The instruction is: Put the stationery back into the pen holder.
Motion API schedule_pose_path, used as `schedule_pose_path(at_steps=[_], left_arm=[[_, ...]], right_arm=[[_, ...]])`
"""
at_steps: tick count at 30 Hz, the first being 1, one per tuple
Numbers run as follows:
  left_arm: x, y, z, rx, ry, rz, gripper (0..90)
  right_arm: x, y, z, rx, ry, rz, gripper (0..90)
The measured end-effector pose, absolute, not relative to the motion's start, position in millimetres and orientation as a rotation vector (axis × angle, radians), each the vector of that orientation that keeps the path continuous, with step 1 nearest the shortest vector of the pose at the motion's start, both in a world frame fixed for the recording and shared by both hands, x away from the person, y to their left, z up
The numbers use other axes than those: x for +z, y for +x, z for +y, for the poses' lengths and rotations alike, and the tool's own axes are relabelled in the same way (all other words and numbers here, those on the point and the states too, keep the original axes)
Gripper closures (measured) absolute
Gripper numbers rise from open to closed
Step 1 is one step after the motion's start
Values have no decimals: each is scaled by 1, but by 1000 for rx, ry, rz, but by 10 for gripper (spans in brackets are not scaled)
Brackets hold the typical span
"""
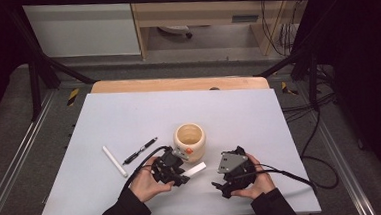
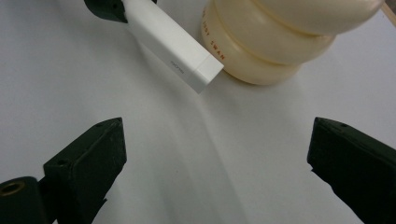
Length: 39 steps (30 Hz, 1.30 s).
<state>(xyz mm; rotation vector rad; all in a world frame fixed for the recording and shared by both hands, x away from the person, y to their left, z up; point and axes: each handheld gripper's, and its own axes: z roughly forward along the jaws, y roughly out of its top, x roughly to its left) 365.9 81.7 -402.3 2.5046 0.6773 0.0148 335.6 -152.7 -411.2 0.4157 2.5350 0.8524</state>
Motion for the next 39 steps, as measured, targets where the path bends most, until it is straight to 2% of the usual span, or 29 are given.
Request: schedule_pose_path(at_steps=[15,24,30,39], left_arm=[[-390,370,78,-16,2515,662,671],[-380,367,64,-20,2534,626,671],[-375,366,54,-17,2539,609,671],[-376,367,47,-23,2555,606,671]], right_arm=[[-407,330,-130,763,100,2472,121],[-408,326,-122,684,-114,2403,249],[-411,325,-121,656,-231,2350,371],[-415,324,-121,585,-354,2301,484]])
